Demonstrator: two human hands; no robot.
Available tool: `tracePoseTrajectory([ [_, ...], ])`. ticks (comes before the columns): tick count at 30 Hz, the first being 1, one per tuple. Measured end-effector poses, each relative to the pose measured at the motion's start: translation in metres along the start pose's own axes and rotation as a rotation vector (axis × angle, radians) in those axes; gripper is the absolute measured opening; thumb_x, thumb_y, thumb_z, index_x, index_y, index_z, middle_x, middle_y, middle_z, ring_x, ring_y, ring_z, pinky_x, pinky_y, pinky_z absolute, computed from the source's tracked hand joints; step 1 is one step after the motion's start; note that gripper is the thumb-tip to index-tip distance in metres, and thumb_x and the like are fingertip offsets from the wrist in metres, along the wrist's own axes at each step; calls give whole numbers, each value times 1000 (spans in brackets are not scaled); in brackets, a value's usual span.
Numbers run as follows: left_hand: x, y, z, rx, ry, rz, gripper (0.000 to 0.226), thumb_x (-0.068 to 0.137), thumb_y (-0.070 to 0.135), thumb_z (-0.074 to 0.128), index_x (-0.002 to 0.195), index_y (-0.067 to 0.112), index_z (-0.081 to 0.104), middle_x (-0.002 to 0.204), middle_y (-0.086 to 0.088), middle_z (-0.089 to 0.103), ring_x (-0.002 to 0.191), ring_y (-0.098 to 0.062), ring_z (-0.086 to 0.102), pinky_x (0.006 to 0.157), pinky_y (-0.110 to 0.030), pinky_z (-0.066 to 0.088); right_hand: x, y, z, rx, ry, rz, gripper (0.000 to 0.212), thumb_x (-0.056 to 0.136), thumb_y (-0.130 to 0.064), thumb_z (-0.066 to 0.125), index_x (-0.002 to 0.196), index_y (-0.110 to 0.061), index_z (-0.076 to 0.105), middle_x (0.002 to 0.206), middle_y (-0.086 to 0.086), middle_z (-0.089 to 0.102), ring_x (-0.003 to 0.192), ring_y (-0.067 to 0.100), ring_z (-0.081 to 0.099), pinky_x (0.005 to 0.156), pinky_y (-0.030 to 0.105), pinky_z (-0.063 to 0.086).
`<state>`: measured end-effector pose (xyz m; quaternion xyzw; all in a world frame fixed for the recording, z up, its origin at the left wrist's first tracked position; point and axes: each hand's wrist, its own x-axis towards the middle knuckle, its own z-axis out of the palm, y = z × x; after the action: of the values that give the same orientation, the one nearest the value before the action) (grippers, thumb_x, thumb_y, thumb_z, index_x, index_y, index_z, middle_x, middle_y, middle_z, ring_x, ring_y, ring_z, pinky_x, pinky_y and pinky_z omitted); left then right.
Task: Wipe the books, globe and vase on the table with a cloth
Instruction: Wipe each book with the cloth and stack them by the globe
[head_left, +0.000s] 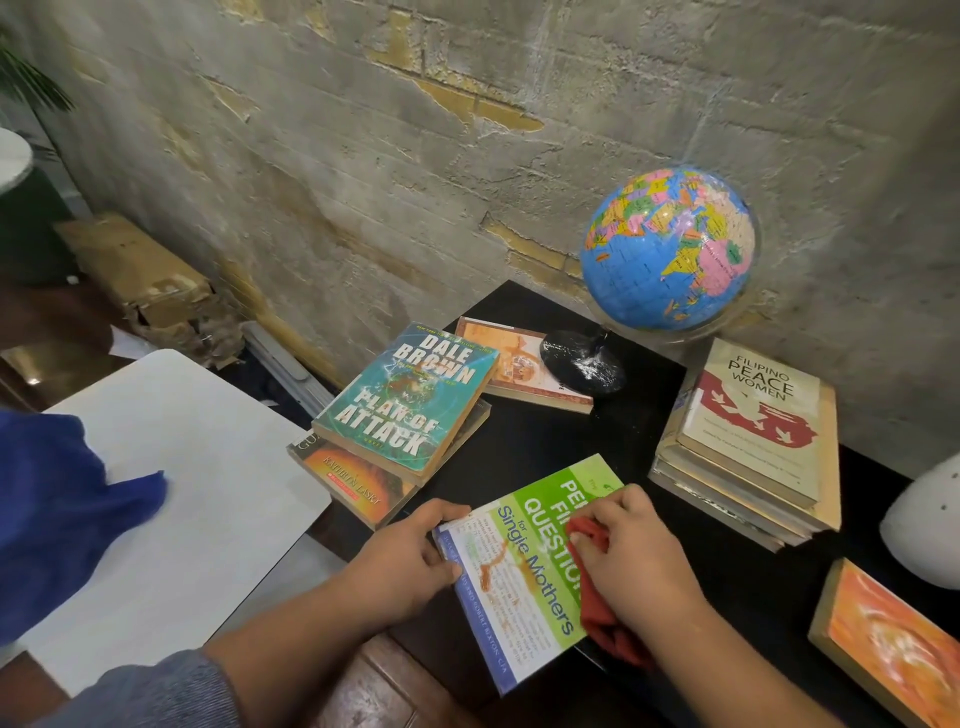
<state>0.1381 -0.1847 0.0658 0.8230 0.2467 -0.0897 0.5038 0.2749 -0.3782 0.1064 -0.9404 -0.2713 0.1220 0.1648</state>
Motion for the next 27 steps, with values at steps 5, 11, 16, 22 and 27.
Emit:
tracePoseTrajectory([
  [5,1,0,0,-11,-1,-11,52,86,21,65,122,51,41,103,-1,68,91,-16,66,70,-36,60,-14,-9,7,-47,-65,-114,22,92,-45,54,112,-35,57,111,-16,35,95,5,52,86,21,47],
  [11,0,1,0,-26,-5,-14,50,87,19,64,118,51,41,106,-5,67,95,-21,66,70,-38,60,-2,-9,1,-60,-12,-82,24,94,-43,52,115,-33,58,112,-15,35,93,5,49,84,21,44],
  [16,-1,3,-1,-22,-3,-6,50,87,19,63,114,54,40,107,-7,67,94,-23,66,70,-38,60,7,-7,-3,-43,-124,-158,19,91,-40,58,109,-36,62,111,-16,38,100,8,52,88,27,46],
  [22,-1,1,-1,-38,-2,-9,49,87,19,63,121,48,43,103,-7,68,90,-24,67,68,-40,60,8,-6,-1,-49,-202,-264,19,91,-39,58,110,-38,62,113,-20,36,100,4,49,88,23,43],
  [27,0,2,-1,-40,-7,-10,49,87,20,64,116,52,41,106,-7,67,93,-23,67,69,-41,59,15,-10,-2,-91,-104,-214,22,94,-38,54,115,-37,60,117,-16,38,100,8,51,87,23,44],
])
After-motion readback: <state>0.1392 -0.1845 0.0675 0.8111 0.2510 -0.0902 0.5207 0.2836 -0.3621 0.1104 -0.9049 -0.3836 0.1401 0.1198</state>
